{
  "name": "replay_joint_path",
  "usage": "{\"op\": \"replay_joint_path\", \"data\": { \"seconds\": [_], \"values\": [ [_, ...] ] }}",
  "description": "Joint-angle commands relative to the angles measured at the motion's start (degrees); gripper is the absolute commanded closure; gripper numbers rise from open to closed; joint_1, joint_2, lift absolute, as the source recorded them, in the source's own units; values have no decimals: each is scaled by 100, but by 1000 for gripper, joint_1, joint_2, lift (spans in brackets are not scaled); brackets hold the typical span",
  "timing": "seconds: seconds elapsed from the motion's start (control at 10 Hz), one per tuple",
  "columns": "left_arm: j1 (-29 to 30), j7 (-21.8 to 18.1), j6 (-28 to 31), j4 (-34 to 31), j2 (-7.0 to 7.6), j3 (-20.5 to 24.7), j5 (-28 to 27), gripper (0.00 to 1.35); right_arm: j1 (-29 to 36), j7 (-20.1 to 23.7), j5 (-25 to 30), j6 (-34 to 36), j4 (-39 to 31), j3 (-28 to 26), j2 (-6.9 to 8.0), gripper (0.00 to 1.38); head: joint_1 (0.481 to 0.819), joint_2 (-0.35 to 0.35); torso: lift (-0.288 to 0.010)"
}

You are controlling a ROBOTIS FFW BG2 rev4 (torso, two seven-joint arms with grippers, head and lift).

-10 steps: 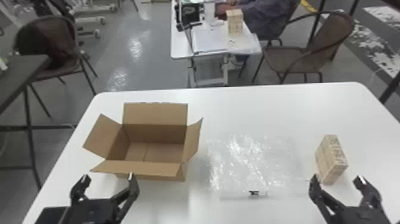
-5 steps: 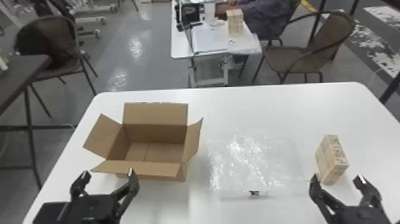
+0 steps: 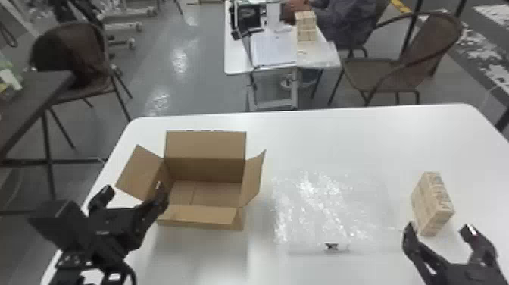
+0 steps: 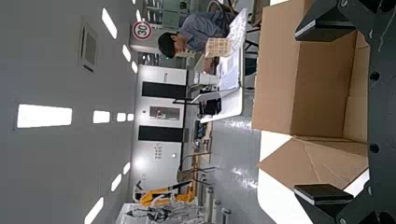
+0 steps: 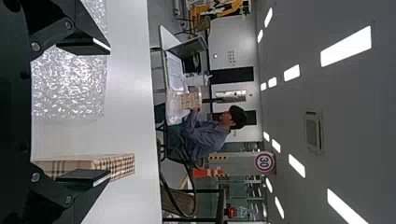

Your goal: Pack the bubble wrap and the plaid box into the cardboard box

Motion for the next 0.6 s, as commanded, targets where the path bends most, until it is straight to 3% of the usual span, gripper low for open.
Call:
{"op": "replay_joint_path", "data": {
  "seconds": [0.0, 0.2, 0.5],
  "values": [
    [-225, -70, 274, -4, -15, 301, 81, 148, -9, 0, 2, 0, 11, 21, -10, 338, 695, 147, -102],
    [-708, -773, 871, 181, -15, 987, 415, 145, -53, 0, -25, 9, 37, 83, -36, 338, 695, 175, -102],
    [-1112, -1415, 1355, 533, -15, 1382, 1047, 150, -158, 0, -112, 44, 81, 197, -186, 340, 695, 234, -102]
  ]
}}
